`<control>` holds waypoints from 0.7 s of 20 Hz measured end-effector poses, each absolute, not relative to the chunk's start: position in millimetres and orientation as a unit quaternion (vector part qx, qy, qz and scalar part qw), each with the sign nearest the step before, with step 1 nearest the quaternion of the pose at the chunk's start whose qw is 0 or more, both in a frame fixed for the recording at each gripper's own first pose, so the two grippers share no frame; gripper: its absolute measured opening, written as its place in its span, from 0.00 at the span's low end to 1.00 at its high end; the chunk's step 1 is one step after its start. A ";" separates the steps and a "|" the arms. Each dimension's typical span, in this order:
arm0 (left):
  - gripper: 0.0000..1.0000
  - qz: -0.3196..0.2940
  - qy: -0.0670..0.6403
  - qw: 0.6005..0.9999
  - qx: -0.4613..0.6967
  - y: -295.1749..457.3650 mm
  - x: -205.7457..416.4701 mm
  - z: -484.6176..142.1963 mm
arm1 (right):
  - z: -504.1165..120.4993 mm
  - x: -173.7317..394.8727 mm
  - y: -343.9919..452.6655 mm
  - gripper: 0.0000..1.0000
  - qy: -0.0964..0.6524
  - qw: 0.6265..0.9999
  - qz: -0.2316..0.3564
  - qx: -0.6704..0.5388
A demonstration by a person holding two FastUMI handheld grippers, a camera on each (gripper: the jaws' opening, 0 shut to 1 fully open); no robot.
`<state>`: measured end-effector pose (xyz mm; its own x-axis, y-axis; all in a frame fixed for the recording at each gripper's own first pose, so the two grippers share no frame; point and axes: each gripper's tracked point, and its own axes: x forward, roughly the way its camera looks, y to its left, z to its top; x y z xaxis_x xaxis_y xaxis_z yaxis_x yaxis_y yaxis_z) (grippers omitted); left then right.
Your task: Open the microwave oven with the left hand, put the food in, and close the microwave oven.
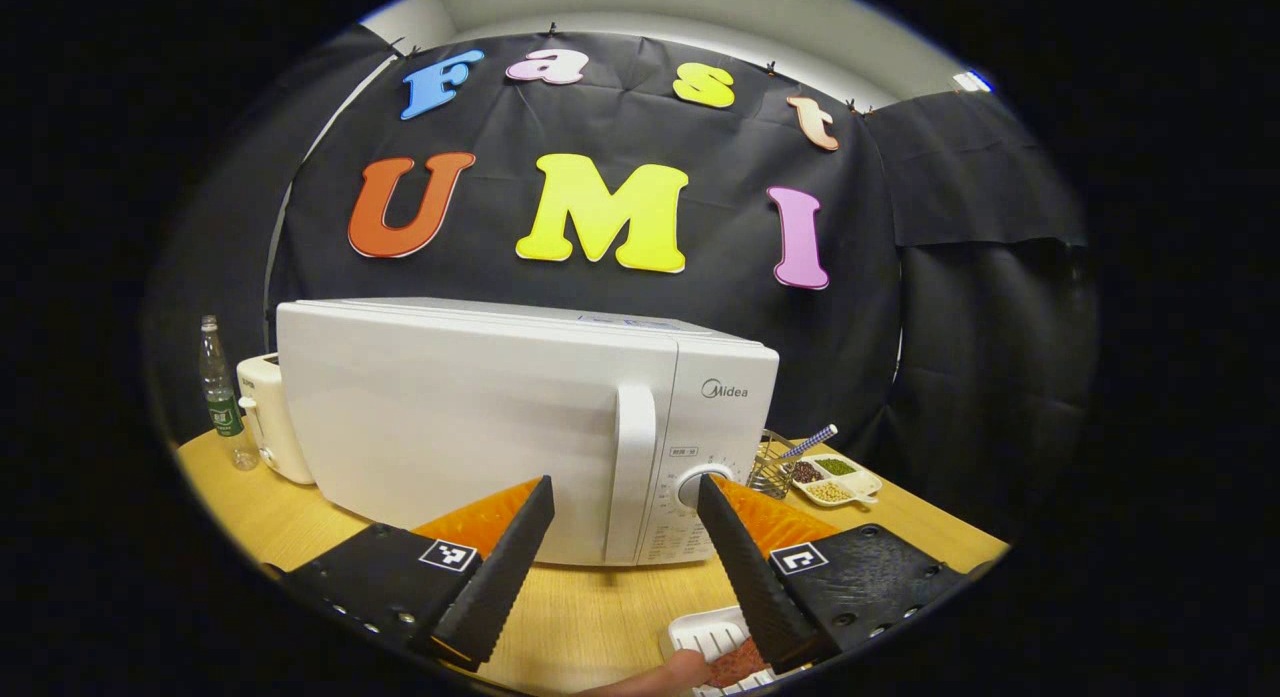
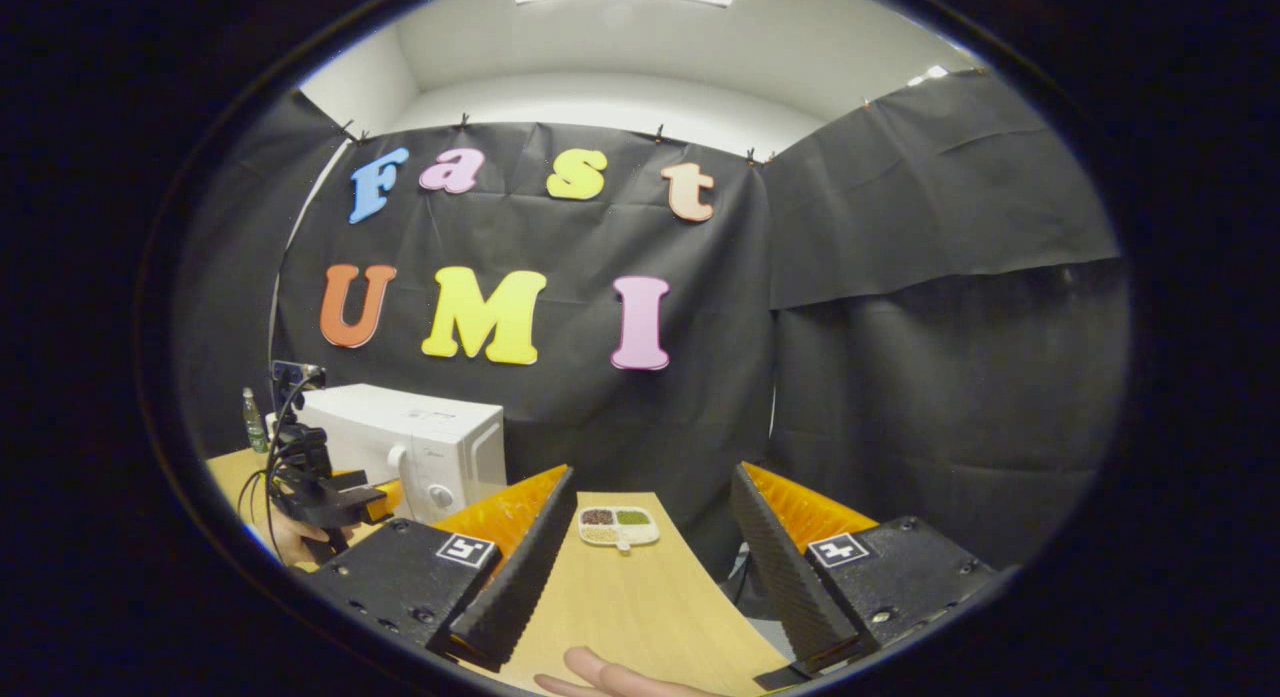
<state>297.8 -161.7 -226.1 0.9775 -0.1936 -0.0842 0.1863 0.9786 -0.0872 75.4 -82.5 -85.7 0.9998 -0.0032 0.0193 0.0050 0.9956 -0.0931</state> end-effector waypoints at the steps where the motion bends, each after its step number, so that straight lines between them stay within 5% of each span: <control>1: 0.90 -0.098 0.031 0.994 -0.039 -165.0 302.9 -222.9 | -86.8 75.2 -85.1 0.99 -0.017 0.999 -0.002 -0.049; 7: 0.80 -0.109 0.035 0.993 -0.016 -181.1 338.4 -230.5 | -90.9 65.8 -85.3 0.98 -0.043 0.999 0.004 -0.032; 10: 0.65 -0.095 0.051 0.994 0.010 -178.8 340.7 -240.3 | -89.8 64.8 -87.6 0.98 -0.053 0.998 0.011 -0.023; 13: 0.27 -0.058 0.062 0.996 -0.015 -162.4 348.6 -242.7 | -93.3 66.1 -87.3 0.98 -0.059 0.998 0.014 -0.026; 14: 0.28 -0.059 0.064 0.996 -0.027 -166.1 348.0 -242.5 | -96.1 67.6 -87.1 0.98 -0.058 0.998 0.014 -0.026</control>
